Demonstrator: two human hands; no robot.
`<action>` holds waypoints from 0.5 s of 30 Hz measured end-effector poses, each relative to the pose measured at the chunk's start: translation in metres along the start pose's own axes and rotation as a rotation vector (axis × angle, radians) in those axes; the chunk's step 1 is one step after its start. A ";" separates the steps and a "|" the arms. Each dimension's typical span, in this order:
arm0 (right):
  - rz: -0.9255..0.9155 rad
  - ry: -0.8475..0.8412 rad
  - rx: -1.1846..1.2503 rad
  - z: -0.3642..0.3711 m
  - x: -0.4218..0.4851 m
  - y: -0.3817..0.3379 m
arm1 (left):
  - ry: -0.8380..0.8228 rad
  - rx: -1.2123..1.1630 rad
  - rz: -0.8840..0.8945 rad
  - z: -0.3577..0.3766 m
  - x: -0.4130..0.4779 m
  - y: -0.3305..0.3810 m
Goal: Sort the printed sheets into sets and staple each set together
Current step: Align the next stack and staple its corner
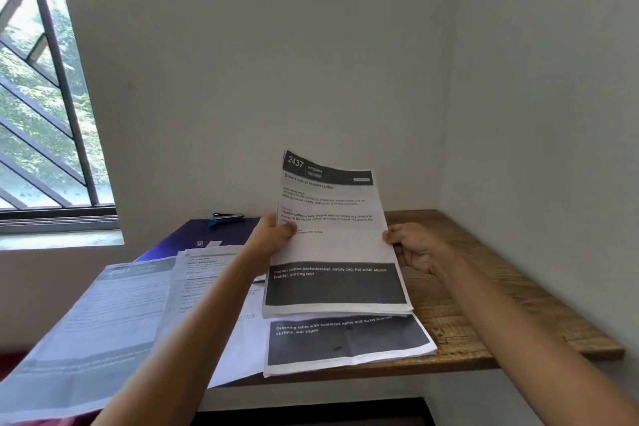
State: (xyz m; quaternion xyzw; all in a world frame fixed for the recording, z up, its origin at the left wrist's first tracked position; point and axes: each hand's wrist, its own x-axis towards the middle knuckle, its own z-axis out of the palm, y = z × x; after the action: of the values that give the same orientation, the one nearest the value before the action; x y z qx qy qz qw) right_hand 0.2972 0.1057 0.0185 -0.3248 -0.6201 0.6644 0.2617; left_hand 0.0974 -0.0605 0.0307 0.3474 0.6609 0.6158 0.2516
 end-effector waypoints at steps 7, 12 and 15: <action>-0.021 0.127 0.099 0.001 0.013 -0.014 | -0.031 0.048 -0.034 0.002 -0.004 0.000; -0.082 0.195 0.087 0.002 0.018 -0.015 | -0.119 -0.015 -0.100 -0.002 -0.011 0.002; -0.091 0.202 0.040 0.002 0.016 -0.012 | -0.201 -0.081 -0.151 -0.006 -0.017 0.005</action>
State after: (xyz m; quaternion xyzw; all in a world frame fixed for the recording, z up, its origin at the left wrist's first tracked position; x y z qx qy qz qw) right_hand 0.2848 0.1179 0.0291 -0.3561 -0.5913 0.6280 0.3593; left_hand 0.1042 -0.0772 0.0347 0.3462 0.6311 0.5835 0.3761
